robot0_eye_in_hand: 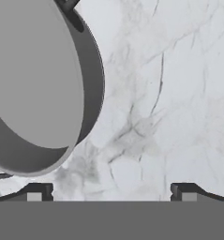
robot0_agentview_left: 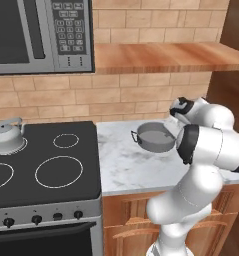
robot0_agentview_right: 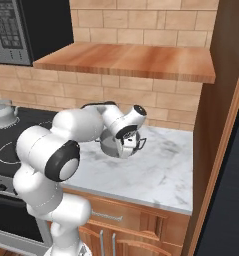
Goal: Pick the kettle from the cabinet and place it on a stove burner. Then pick the pot from the counter and place it on another stove burner. Finally, turn both burners on.
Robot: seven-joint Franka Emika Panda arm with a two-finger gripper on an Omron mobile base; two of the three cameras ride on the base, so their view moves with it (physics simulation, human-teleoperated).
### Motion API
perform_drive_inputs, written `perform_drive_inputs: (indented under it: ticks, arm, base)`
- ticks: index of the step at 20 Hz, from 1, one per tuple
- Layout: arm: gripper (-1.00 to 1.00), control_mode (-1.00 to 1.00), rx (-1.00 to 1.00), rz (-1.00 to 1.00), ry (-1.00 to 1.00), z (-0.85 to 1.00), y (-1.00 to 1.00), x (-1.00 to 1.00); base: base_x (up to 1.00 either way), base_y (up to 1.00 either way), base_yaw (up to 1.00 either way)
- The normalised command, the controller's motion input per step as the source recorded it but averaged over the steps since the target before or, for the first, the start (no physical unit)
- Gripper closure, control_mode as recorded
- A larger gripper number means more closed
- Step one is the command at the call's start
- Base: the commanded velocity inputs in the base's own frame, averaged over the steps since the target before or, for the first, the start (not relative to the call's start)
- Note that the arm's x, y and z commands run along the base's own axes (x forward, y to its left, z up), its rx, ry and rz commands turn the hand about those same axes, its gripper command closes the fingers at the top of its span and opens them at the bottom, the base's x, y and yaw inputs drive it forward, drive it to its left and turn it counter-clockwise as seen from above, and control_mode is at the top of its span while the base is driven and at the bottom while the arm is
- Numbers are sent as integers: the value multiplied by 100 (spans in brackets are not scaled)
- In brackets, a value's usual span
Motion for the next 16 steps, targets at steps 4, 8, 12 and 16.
perform_drive_inputs:
  ticks: [4,8,12,16]
  arm:
    - [-100,-100,-5,0,0,-15,0,13]
    - [-100,-100,-7,0,0,-7,0,36]
    - [-100,-100,-7,0,0,-6,0,33]
    - [-100,-100,-6,0,0,-13,0,26]
  base:
    - [0,0,0]
    - [0,0,0]
    - [0,0,0]
    - [0,0,0]
